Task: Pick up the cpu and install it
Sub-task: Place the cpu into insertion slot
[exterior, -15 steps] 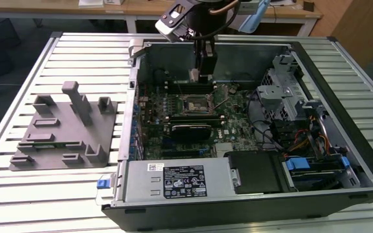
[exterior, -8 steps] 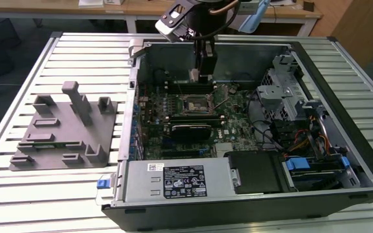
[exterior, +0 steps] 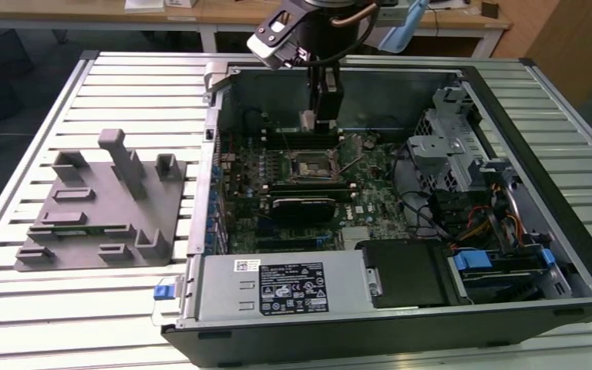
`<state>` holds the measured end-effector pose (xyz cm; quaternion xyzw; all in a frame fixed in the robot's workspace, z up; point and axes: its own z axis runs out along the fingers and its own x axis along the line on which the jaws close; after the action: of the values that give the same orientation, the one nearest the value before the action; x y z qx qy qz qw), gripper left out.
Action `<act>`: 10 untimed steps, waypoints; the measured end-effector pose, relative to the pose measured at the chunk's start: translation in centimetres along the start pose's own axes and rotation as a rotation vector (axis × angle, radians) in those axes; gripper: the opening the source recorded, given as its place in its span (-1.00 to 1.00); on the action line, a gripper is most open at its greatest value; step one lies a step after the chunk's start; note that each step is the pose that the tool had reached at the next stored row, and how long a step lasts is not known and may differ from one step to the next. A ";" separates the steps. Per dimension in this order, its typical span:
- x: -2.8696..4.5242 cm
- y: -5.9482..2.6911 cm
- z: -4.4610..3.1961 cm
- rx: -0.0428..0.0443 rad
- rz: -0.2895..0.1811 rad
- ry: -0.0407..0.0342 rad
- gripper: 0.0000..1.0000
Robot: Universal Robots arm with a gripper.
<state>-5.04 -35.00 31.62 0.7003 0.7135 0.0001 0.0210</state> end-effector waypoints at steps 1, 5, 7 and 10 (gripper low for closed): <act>0.20 0.00 0.12 0.0000 0.000 0.0000 0.07; 0.62 -0.01 0.69 -0.0001 0.000 0.0008 0.07; 0.64 -0.01 0.87 -0.0001 0.000 0.0036 0.07; 0.65 -0.01 1.03 -0.0001 0.000 0.0043 0.07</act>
<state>-5.03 -34.38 30.56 0.7004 0.7135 0.0016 0.0195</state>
